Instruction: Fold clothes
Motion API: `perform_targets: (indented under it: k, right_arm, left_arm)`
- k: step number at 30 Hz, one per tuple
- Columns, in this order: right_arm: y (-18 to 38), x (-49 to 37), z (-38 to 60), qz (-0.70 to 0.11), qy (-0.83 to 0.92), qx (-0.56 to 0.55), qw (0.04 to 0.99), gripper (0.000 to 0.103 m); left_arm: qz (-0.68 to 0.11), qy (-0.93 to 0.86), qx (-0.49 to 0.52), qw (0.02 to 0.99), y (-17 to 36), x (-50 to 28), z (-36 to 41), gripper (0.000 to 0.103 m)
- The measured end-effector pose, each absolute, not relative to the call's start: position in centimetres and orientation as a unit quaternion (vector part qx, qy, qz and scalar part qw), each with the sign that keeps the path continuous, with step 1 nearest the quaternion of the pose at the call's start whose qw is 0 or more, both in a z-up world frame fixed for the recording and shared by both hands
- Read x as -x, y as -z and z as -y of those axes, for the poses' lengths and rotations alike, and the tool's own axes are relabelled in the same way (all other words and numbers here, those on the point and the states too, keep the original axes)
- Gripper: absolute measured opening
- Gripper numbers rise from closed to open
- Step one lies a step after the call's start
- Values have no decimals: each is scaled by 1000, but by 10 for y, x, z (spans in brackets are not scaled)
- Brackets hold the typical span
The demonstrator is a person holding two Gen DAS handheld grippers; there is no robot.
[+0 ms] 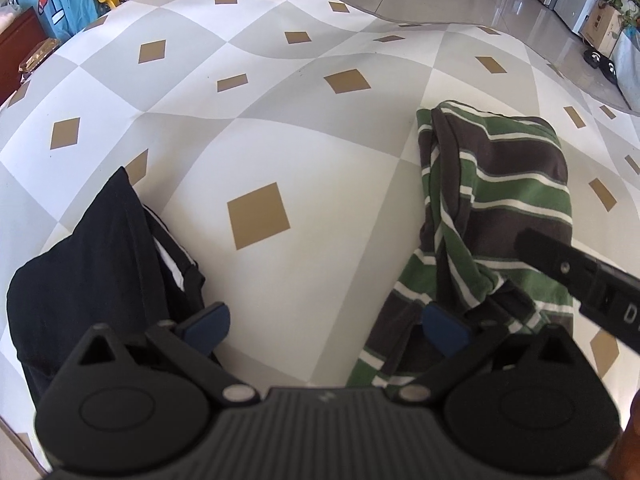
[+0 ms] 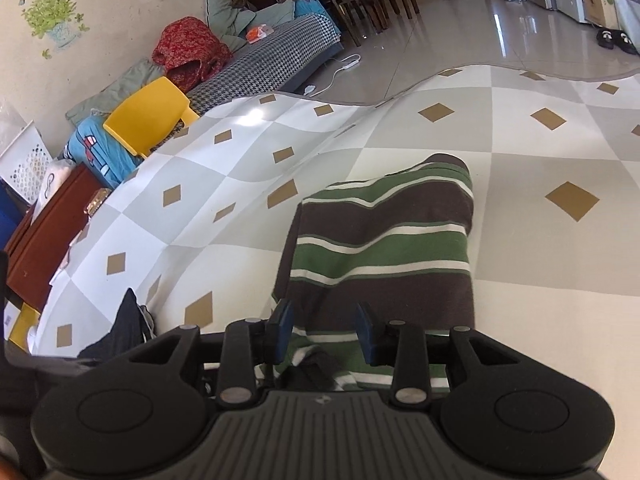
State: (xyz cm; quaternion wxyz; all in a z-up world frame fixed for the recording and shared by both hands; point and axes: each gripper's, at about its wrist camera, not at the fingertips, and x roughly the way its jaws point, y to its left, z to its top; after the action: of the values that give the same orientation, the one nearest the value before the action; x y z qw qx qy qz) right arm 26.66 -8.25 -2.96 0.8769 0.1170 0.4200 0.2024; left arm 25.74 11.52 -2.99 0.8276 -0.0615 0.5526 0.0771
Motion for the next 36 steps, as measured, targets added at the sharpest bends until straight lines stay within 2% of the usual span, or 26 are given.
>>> perform_targets:
  k: [10,25,36]
  right_arm:
    - [41,-248,84,-442,-223,-70,866,35]
    - [42,-229,59,-456,-297,-39,838,35]
    - [34,-223,68,-454,-296,-32,840,37]
  left_arm:
    - [-536,-81,122,832,25,-276,-125,103]
    - [-526,-76,110,840,43,-303,-101,103]
    - [-544,-103,127,823,68,-312,-111,103]
